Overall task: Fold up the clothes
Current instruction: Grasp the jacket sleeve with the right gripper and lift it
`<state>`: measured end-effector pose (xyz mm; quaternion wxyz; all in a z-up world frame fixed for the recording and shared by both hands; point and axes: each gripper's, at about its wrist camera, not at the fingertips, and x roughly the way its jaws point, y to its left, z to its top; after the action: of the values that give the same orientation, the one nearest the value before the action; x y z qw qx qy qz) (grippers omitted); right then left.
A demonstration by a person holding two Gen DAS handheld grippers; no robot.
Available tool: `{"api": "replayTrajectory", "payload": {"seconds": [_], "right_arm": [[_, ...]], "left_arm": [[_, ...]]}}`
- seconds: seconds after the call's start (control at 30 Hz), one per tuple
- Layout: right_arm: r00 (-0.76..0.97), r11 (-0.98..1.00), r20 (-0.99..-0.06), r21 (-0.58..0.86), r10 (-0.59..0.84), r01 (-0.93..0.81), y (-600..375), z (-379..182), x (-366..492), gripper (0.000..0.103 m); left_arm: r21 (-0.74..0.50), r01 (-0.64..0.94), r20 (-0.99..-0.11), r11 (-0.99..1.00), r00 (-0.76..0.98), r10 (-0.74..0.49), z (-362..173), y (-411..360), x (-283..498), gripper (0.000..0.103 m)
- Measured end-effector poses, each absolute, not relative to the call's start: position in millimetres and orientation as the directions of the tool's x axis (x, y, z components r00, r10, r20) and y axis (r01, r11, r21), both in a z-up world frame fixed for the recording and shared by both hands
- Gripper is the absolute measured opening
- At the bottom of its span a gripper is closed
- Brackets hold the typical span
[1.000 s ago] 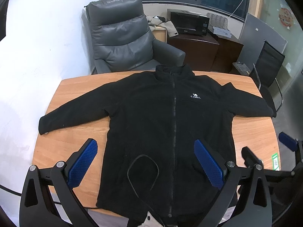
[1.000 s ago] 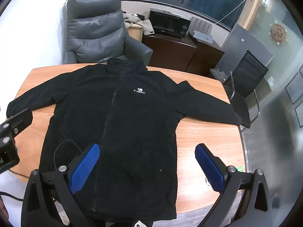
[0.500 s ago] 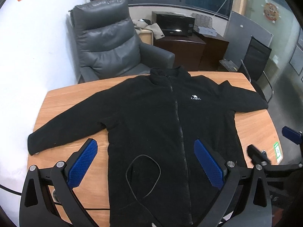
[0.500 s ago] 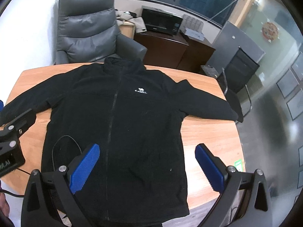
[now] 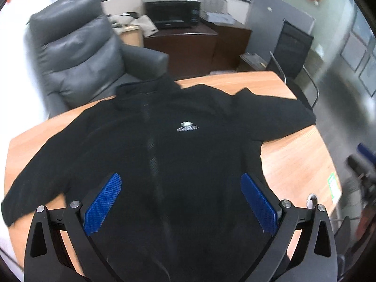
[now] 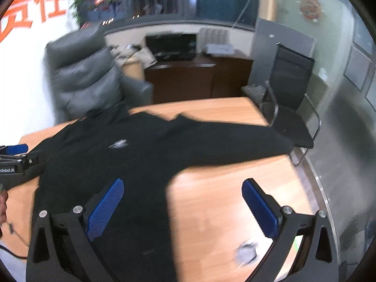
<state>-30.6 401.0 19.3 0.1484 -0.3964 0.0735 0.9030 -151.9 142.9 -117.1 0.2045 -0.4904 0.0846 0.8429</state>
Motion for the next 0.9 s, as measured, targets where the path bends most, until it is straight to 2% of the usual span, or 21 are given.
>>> {"api": "replayTrajectory", "payload": {"seconds": [0.17, 0.27, 0.43, 0.63, 0.83, 0.9], "right_arm": [[-0.722, -0.957, -0.669, 0.057, 0.176, -0.286, 531, -10, -27, 0.103], [-0.747, -0.939, -0.65, 0.149, 0.143, -0.309, 613, -34, -28, 0.103], [-0.763, -0.823, -0.646, 0.432, 0.003, -0.369, 760, -102, -30, 0.103], [-0.753, -0.529, -0.605, 0.741, -0.259, -0.414, 874, -207, -43, 0.103], [-0.776, -0.264, -0.478, 0.878, -0.412, -0.4, 907, -282, -59, 0.085], [-0.781, -0.203, -0.44, 0.898, -0.444, -0.391, 907, -297, -68, 0.07]], "left_arm": [[-0.065, -0.482, -0.874, -0.874, -0.395, 0.283, -173, 228, -188, 0.103], [-0.048, -0.526, -0.874, -0.849, -0.389, 0.29, -210, 281, -211, 0.103], [-0.003, -0.587, -0.867, -0.81, -0.402, 0.294, -248, 348, -255, 0.103], [0.006, -0.632, -0.874, -0.775, -0.38, 0.303, -270, 387, -292, 0.103], [0.006, -0.68, -0.892, -0.733, -0.335, 0.303, -286, 412, -289, 0.103], [0.008, -0.68, -0.899, -0.733, -0.326, 0.293, -293, 421, -291, 0.103]]}}
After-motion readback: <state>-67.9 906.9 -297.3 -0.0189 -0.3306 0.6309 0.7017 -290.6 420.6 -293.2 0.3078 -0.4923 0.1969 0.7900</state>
